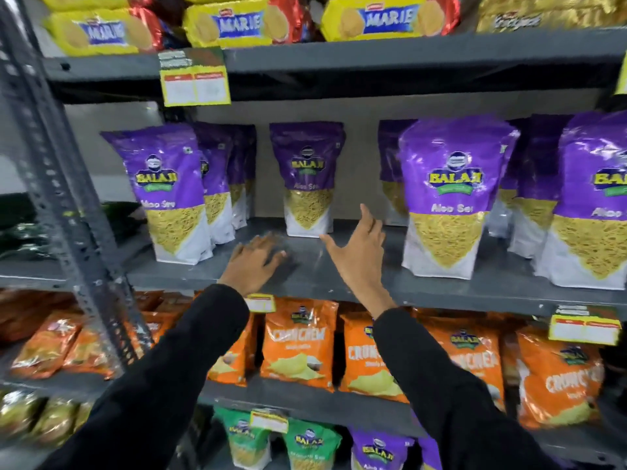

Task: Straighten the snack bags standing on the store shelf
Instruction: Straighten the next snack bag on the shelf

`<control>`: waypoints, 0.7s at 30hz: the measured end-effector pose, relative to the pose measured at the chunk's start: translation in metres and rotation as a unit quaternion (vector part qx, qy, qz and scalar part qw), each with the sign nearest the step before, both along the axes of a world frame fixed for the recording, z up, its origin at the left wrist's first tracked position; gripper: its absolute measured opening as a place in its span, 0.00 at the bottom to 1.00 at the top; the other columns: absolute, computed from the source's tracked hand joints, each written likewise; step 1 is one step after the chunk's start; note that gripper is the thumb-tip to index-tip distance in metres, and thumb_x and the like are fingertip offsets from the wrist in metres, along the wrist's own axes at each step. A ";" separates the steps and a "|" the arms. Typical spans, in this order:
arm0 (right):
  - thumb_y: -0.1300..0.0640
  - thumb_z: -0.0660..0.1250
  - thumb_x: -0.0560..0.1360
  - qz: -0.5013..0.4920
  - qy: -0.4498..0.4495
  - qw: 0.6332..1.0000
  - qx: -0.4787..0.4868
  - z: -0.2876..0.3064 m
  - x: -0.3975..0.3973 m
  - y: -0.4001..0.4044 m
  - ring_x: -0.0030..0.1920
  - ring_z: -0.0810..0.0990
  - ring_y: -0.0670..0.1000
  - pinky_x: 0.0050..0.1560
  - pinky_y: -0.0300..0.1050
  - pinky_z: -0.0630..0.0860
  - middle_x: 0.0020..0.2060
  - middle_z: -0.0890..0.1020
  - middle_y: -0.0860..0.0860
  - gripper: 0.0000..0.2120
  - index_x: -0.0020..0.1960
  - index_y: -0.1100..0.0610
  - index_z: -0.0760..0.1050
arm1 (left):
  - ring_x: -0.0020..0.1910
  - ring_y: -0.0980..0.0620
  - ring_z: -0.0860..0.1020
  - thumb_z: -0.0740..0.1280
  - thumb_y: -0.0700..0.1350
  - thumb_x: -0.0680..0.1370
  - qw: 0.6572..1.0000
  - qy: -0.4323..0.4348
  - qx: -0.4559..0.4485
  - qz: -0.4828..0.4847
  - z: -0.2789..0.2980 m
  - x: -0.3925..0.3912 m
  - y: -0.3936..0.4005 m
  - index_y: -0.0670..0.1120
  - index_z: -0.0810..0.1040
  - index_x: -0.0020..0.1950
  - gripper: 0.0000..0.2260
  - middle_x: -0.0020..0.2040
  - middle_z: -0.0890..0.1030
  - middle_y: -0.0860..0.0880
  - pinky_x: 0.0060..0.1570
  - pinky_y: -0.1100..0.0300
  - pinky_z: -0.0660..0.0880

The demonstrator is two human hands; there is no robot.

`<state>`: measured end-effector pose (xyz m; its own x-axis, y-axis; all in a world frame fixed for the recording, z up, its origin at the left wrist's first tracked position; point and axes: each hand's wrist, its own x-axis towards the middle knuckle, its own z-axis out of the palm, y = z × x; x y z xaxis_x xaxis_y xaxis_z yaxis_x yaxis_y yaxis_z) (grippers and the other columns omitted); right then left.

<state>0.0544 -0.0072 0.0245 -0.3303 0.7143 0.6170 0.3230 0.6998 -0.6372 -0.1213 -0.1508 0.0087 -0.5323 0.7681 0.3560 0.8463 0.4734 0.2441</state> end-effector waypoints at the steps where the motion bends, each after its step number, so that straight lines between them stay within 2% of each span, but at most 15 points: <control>1: 0.39 0.75 0.71 0.005 0.000 1.000 -0.023 0.004 -0.018 0.000 0.69 0.68 0.64 0.62 0.64 0.73 0.71 0.66 0.60 0.49 0.80 0.57 0.53 | 0.81 0.46 0.58 0.54 0.58 0.84 1.000 -0.003 -0.003 0.002 0.001 -0.015 -0.006 0.49 0.64 0.79 0.25 0.82 0.61 0.48 0.78 0.43 0.55; 4: 0.41 0.78 0.68 0.009 -0.001 0.997 -0.079 0.015 -0.071 0.000 0.70 0.65 0.67 0.64 0.66 0.70 0.73 0.64 0.62 0.54 0.81 0.58 0.51 | 0.81 0.46 0.58 0.55 0.55 0.84 1.000 -0.010 -0.018 -0.019 0.005 -0.052 -0.016 0.49 0.65 0.79 0.24 0.81 0.61 0.47 0.79 0.45 0.56; 9: 0.43 0.80 0.67 -0.023 -0.023 0.990 -0.140 0.020 -0.140 0.004 0.75 0.58 0.69 0.68 0.70 0.64 0.76 0.56 0.64 0.57 0.81 0.57 0.47 | 0.82 0.47 0.55 0.54 0.56 0.84 0.996 0.010 -0.067 -0.066 0.001 -0.080 -0.014 0.47 0.61 0.80 0.26 0.83 0.57 0.46 0.78 0.46 0.51; 13: 0.43 0.81 0.66 -0.080 -0.030 0.984 -0.153 0.017 -0.172 0.010 0.76 0.55 0.69 0.69 0.70 0.63 0.78 0.52 0.66 0.61 0.82 0.60 0.44 | 0.83 0.46 0.48 0.51 0.57 0.84 0.990 -0.015 -0.119 -0.080 -0.008 -0.087 -0.009 0.46 0.54 0.82 0.28 0.84 0.50 0.46 0.80 0.42 0.46; 16: 0.44 0.82 0.65 -0.091 -0.023 0.982 -0.161 0.017 -0.191 0.011 0.78 0.51 0.70 0.70 0.72 0.61 0.79 0.47 0.67 0.64 0.81 0.61 0.41 | 0.83 0.44 0.47 0.47 0.54 0.86 0.977 0.031 -0.183 -0.101 -0.012 -0.097 -0.007 0.50 0.55 0.82 0.24 0.84 0.50 0.46 0.78 0.37 0.45; 18: 0.44 0.82 0.65 -0.097 -0.024 0.982 -0.163 0.017 -0.199 0.012 0.79 0.48 0.70 0.71 0.72 0.61 0.79 0.45 0.67 0.66 0.81 0.62 0.39 | 0.83 0.44 0.47 0.47 0.53 0.86 0.976 0.027 -0.187 -0.107 -0.013 -0.097 -0.005 0.49 0.57 0.81 0.23 0.83 0.52 0.45 0.77 0.37 0.45; 21: 0.44 0.83 0.64 -0.123 -0.030 0.980 -0.156 0.019 -0.207 0.012 0.79 0.51 0.69 0.71 0.70 0.63 0.79 0.46 0.67 0.66 0.81 0.63 0.38 | 0.83 0.46 0.48 0.46 0.54 0.85 0.981 0.003 -0.169 -0.098 -0.012 -0.096 -0.003 0.47 0.53 0.82 0.25 0.83 0.52 0.46 0.78 0.40 0.45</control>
<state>-0.1525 0.0044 0.0435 -0.1533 0.9275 0.3410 0.5009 0.3704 -0.7822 -0.2177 -0.1538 -0.0034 -0.3619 0.9298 0.0666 0.9299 0.3550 0.0965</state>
